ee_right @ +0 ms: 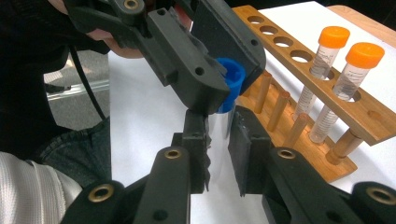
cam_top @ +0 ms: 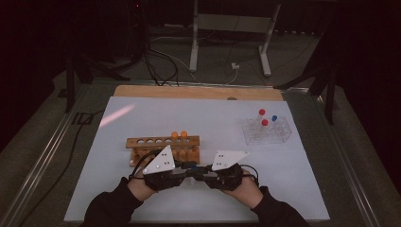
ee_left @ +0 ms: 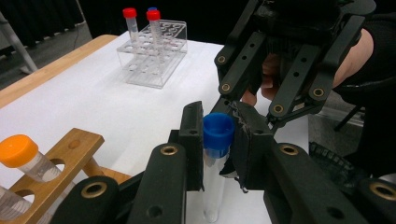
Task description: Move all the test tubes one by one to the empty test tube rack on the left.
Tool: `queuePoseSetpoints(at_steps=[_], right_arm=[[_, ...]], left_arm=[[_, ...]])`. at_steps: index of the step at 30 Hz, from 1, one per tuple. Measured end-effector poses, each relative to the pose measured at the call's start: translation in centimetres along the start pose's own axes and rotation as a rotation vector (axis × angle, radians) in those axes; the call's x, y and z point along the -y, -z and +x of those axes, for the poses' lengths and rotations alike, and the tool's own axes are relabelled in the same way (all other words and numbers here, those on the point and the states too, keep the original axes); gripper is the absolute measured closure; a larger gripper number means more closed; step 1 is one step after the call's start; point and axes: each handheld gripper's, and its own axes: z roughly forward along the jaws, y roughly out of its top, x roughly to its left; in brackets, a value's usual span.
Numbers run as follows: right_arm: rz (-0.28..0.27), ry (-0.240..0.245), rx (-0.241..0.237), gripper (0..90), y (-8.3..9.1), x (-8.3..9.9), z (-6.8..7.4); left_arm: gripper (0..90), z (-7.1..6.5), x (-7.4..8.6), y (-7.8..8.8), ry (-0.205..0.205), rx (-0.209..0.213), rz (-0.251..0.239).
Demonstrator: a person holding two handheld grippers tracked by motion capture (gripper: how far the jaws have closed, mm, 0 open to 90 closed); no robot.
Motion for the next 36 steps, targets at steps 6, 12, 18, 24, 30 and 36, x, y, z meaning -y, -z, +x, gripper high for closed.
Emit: queuePoseSetpoints(at_steps=[6, 12, 18, 24, 30, 36], right_arm=[[-0.033, -0.007, 0.024, 62.5, 0.4, 0.0, 0.0], [-0.073, -0.034, 0.066, 37.7, 1.2, -0.2, -0.4], [-0.087, -0.066, 0.063, 18.5, 1.3, -0.2, -0.8], [-0.092, -0.070, 0.066, 6.5, 1.5, -0.3, -1.0], [-0.118, -0.080, 0.083, 0.1, 2.0, -0.4, -1.2], [-0.128, -0.066, 0.112, 0.0, 2.4, -0.4, -1.1]], left_arm=[[77.0, 0.4, -0.3, 0.6, 0.014, -0.012, -0.012], [77.0, 1.5, -0.9, 2.2, 0.013, -0.068, -0.023], [77.0, 2.8, -1.4, 4.0, 0.030, -0.118, -0.046], [77.0, 4.0, -1.7, 5.5, 0.042, -0.192, -0.052], [77.0, 5.5, -1.5, 6.2, 0.079, -0.250, -0.065], [77.1, 6.8, -1.2, 6.2, 0.103, -0.277, -0.070]])
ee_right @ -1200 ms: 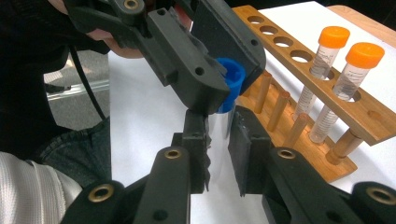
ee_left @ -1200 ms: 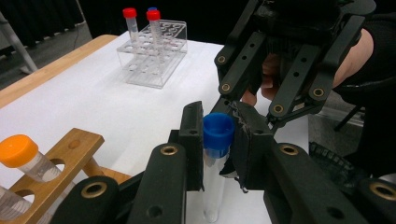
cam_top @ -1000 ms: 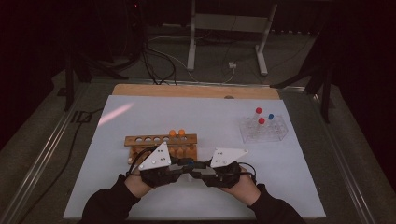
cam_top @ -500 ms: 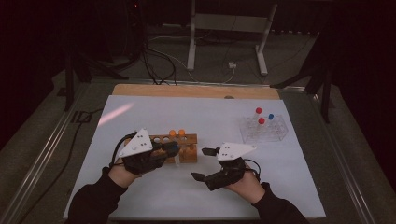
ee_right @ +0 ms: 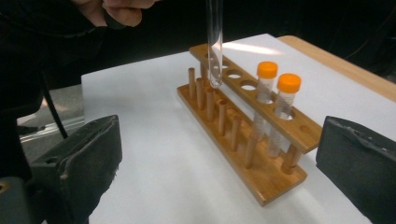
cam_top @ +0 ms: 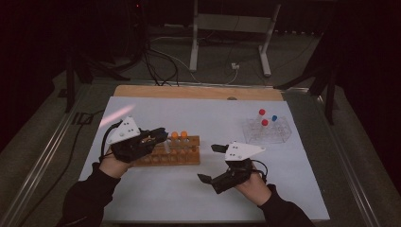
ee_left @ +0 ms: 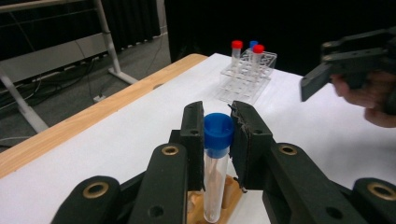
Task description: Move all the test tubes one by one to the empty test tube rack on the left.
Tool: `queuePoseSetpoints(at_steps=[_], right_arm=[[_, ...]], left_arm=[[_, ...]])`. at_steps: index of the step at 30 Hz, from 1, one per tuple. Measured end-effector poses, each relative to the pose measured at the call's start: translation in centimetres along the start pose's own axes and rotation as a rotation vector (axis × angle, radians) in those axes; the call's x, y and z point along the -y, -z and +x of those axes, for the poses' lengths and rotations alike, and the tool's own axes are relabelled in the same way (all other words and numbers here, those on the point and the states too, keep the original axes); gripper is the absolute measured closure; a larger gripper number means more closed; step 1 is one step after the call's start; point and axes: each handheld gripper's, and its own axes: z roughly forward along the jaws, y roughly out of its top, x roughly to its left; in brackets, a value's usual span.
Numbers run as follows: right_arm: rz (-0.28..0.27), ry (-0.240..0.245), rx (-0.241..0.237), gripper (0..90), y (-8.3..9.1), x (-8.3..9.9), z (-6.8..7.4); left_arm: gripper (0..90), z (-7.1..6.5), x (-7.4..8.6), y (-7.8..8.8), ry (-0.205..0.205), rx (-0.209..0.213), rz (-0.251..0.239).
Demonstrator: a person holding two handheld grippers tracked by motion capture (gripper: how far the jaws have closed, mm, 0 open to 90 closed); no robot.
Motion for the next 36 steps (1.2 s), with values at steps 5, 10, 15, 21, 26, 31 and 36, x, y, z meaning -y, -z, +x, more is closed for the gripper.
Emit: queuePoseSetpoints(at_steps=[5, 10, 15, 21, 26, 31, 36], right_arm=[[-0.015, 0.004, 0.006, 0.0, 0.2, 0.0, -0.1], [-0.018, 0.006, 0.003, 0.0, 0.3, 0.0, -0.2], [-0.021, 0.011, 0.013, 0.1, 0.5, 0.0, -0.3], [-0.022, 0.010, 0.015, 0.1, 0.5, 0.1, -0.4], [-0.022, 0.006, 0.019, 0.1, 0.6, 0.1, -0.5], [-0.026, -0.005, 0.020, 0.1, 0.7, 0.1, -0.7], [-0.027, -0.005, 0.021, 0.1, 0.8, 0.1, -0.7]], left_arm=[[77.1, 1.0, -0.1, -0.3, 0.007, -0.033, -0.011], [77.1, 2.1, 0.2, -0.8, 0.027, -0.048, -0.020], [77.1, 2.9, 0.7, -1.6, 0.052, -0.066, -0.020], [77.1, 3.3, 1.6, -2.8, 0.056, -0.068, 0.008], [77.1, 3.3, 2.4, -3.5, 0.051, -0.061, 0.044], [77.1, 3.3, 3.4, -4.3, 0.062, -0.056, 0.077], [77.1, 3.1, 4.3, -5.0, 0.064, -0.048, 0.112]])
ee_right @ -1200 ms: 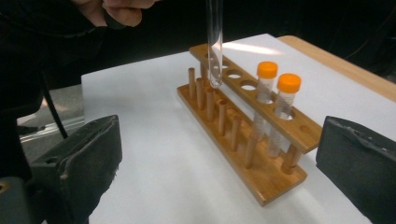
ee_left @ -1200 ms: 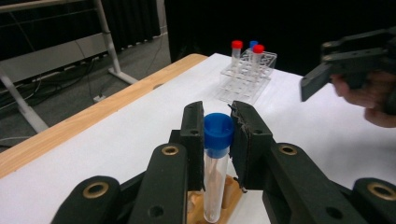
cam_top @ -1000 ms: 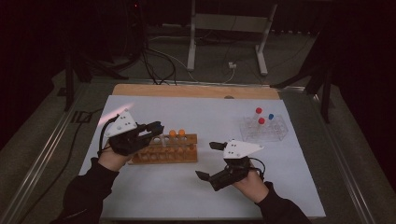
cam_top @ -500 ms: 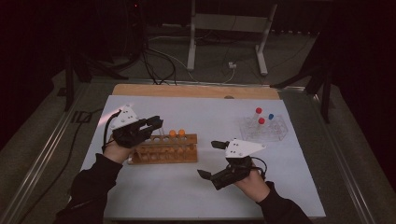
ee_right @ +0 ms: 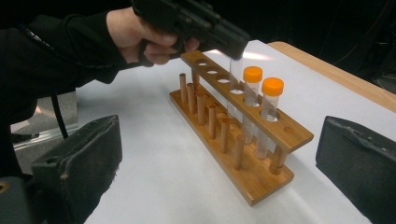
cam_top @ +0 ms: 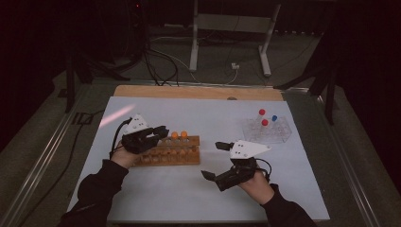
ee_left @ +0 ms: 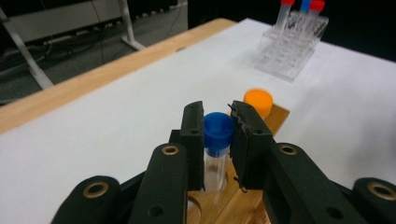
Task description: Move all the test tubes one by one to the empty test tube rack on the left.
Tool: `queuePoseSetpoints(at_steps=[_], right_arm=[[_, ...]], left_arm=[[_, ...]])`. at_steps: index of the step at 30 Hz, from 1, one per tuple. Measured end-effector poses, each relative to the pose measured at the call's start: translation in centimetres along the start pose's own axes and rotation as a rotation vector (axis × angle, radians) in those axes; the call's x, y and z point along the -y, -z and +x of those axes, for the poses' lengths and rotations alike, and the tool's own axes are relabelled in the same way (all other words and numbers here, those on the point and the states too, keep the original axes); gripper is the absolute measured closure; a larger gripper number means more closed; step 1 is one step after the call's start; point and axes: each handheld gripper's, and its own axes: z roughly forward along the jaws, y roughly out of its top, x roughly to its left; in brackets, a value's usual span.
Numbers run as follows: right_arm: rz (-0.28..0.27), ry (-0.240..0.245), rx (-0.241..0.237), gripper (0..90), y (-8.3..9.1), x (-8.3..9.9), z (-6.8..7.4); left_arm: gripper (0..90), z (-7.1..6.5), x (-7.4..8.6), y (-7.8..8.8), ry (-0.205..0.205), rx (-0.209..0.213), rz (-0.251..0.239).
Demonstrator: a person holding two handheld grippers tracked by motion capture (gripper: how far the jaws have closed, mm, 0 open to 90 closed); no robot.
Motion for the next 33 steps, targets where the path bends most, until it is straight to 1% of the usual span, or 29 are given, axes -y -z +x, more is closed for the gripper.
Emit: queuePoseSetpoints(at_steps=[4, 6, 11, 13, 15, 17, 18, 20, 21, 22, 23, 25, 26, 27, 28, 30, 31, 32, 33], right_arm=[[0.000, 0.002, -0.005, 0.2, 0.0, 0.0, 0.0], [0.000, 0.001, -0.008, 0.2, 0.0, 0.1, 0.0], [0.000, 0.004, -0.010, 0.1, 0.1, 0.0, 0.0], [0.001, 0.006, -0.007, 0.1, 0.1, 0.0, 0.0], [0.002, 0.008, -0.007, 0.2, 0.1, 0.0, 0.0], [-0.003, 0.013, -0.004, 0.1, 0.2, -0.1, 0.0], [-0.006, 0.015, -0.001, 0.1, 0.3, -0.1, -0.1], [-0.019, 0.018, 0.003, 0.2, 0.5, -0.2, -0.2], [-0.027, 0.023, 0.009, 0.2, 0.7, -0.3, -0.3], [-0.040, 0.034, 0.021, 0.1, 1.0, -0.4, -0.4], [-0.050, 0.043, 0.037, 0.2, 1.2, -0.5, -0.6], [-0.077, 0.055, 0.064, 0.2, 2.0, -0.7, -1.2], [-0.090, 0.053, 0.082, 0.2, 2.5, -0.8, -1.6], [-0.100, 0.052, 0.104, 0.2, 3.0, -0.9, -2.1], [-0.111, 0.054, 0.129, 0.2, 3.6, -1.0, -2.6], [-0.123, 0.052, 0.194, 0.2, 4.8, -1.1, -3.5], [-0.132, 0.047, 0.219, 0.2, 5.4, -1.1, -4.1], [-0.131, 0.034, 0.243, 0.2, 6.0, -1.1, -4.7], [-0.121, 0.017, 0.270, 0.2, 6.5, -1.0, -5.3]], left_arm=[[77.0, -0.1, 0.4, -0.5, -0.009, -0.001, 0.025], [77.0, -0.2, 0.7, -0.9, -0.016, -0.003, 0.049], [76.9, -0.1, 1.0, -0.9, -0.013, -0.003, 0.049], [76.8, 0.0, 1.1, -0.9, -0.001, -0.001, 0.048], [76.6, 0.1, 1.0, -0.8, -0.006, 0.001, 0.053], [75.1, 0.2, 1.0, -0.7, -0.003, 0.026, 0.061], [71.2, 0.1, 0.9, -0.6, -0.013, 0.038, 0.064], [59.7, 0.0, 0.8, -0.2, -0.021, 0.056, 0.045], [56.6, -0.1, 0.7, 0.0, -0.021, 0.071, 0.040], [49.7, -0.3, 0.5, 0.2, -0.029, 0.072, 0.036], [41.6, -0.4, 0.4, 0.5, -0.033, 0.084, 0.021], [32.9, -0.7, 0.2, 1.0, -0.028, 0.100, 0.003], [26.6, -0.8, 0.1, 1.1, -0.030, 0.109, -0.004], [21.9, -1.0, 0.0, 1.3, -0.035, 0.107, -0.012], [19.0, -1.1, -0.1, 1.4, -0.038, 0.106, -0.017], [15.3, -1.3, -0.3, 1.7, -0.024, 0.118, -0.027], [12.0, -1.3, -0.4, 1.8, -0.019, 0.141, -0.036], [7.4, -1.4, -0.5, 1.8, -0.012, 0.154, -0.038], [6.2, -1.4, -0.5, 1.9, -0.015, 0.168, -0.043]])
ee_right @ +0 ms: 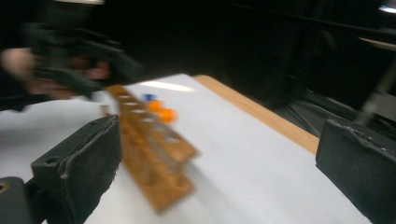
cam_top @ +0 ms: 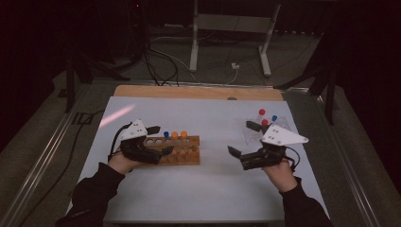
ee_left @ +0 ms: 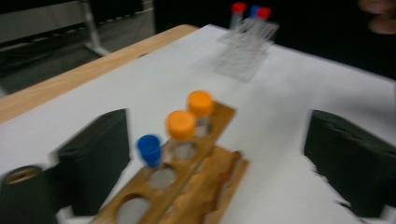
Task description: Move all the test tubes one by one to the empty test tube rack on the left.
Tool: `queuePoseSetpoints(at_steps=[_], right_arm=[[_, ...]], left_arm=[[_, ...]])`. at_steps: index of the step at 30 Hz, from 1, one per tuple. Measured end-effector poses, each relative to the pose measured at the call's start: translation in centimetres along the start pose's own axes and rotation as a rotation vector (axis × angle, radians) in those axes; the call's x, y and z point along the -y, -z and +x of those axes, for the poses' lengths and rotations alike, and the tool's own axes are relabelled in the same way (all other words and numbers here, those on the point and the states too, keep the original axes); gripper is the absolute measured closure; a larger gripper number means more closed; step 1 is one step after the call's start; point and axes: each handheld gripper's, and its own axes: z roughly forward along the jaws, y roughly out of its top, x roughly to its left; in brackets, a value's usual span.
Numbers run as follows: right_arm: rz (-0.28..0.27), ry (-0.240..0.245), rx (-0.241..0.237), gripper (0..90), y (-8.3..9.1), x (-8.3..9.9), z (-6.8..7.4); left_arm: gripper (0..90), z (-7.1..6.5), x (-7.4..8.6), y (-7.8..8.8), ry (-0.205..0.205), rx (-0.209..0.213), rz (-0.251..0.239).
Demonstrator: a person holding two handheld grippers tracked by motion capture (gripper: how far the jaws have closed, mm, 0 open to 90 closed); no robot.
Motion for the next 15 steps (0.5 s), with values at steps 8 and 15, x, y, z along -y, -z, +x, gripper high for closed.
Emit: queuePoseSetpoints(at_steps=[8, 15], right_arm=[[0.003, -0.073, 0.218, 0.2, 2.5, 1.2, -5.3], [0.049, -0.153, 0.337, 0.2, 3.1, 3.3, -9.3]], left_arm=[[0.6, -0.1, -0.2, 0.6, -0.003, 0.038, -0.036], [0.6, -0.2, -0.2, 0.6, -0.016, 0.041, -0.038]])
